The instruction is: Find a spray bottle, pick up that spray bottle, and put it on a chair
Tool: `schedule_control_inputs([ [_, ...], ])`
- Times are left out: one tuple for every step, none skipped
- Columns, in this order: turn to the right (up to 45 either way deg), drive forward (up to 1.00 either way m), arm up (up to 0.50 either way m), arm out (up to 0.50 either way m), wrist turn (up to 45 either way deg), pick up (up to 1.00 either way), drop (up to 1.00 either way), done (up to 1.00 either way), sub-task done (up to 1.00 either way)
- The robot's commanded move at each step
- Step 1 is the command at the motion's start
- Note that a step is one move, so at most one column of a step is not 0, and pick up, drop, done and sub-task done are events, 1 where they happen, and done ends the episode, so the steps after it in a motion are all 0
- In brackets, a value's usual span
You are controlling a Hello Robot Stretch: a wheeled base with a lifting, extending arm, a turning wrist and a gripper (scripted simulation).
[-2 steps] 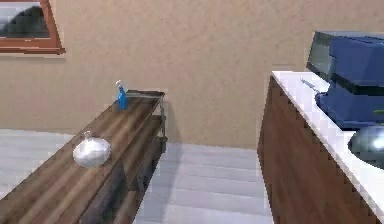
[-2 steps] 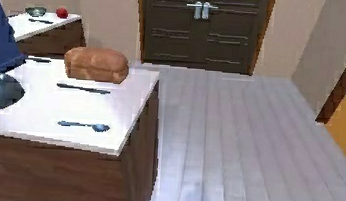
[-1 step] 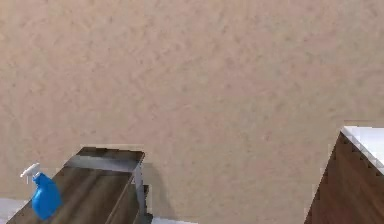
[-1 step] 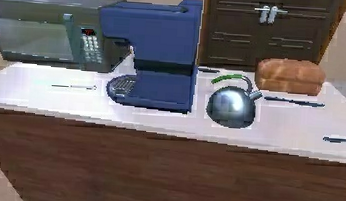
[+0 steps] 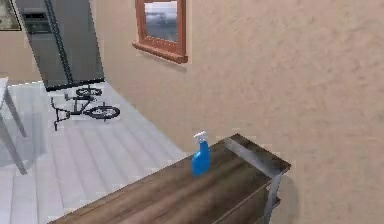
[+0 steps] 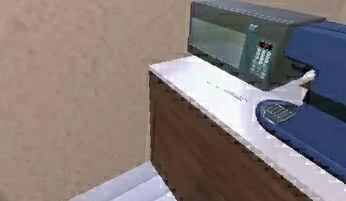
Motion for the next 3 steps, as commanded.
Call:
schedule_control_inputs([
  [-45.0,0.00,0.00,0.00,0.0,0.00,0.00,0.00,0.00],
  [-36.0,0.00,0.00,0.00,0.0,0.00,0.00,0.00,0.00],
  [0.0,0.00,0.50,0.00,0.0,0.00,0.00,0.00,0.00],
])
